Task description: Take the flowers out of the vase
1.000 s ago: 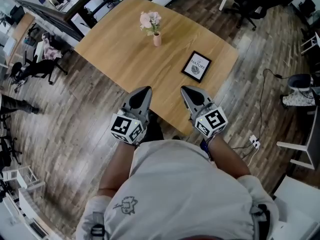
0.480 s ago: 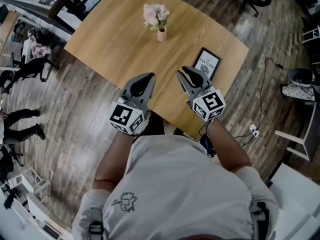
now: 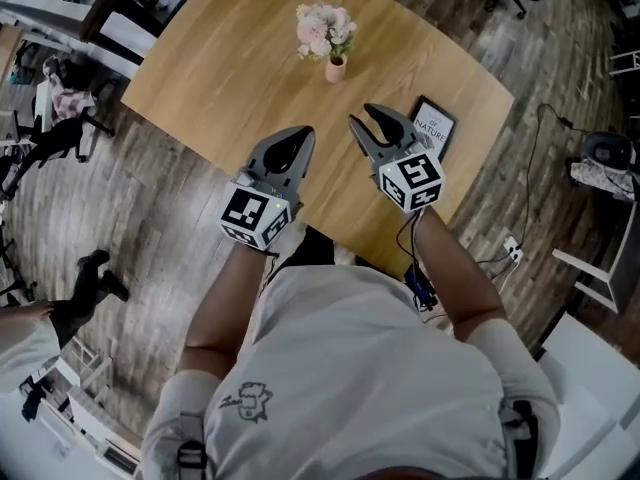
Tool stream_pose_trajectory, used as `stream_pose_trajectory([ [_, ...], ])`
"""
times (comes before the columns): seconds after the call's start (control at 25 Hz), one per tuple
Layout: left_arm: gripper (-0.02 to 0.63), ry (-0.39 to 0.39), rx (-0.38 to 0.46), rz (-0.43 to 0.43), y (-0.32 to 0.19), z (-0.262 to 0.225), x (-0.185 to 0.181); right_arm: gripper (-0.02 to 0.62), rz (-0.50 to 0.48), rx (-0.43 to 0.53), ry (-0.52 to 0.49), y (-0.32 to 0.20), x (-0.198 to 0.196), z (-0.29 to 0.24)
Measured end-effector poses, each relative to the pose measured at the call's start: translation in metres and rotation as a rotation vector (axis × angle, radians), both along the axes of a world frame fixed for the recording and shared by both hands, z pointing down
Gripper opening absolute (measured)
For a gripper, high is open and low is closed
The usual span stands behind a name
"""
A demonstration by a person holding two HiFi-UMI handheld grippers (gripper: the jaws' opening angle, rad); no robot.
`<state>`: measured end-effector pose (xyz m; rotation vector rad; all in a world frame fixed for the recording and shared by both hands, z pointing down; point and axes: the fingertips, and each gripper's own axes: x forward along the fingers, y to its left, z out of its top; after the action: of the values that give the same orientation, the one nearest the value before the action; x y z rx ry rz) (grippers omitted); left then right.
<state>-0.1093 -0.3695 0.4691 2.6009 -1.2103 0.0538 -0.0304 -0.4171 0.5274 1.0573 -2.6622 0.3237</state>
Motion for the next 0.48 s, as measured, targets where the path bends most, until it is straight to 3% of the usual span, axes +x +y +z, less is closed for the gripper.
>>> stream_pose_trajectory([
  [0.48,0.004,-0.039,-0.035,0.041,-0.070,0.056,-0.018,0.163,0.077,-0.105,0.051,-0.099,-0.017,0.079],
])
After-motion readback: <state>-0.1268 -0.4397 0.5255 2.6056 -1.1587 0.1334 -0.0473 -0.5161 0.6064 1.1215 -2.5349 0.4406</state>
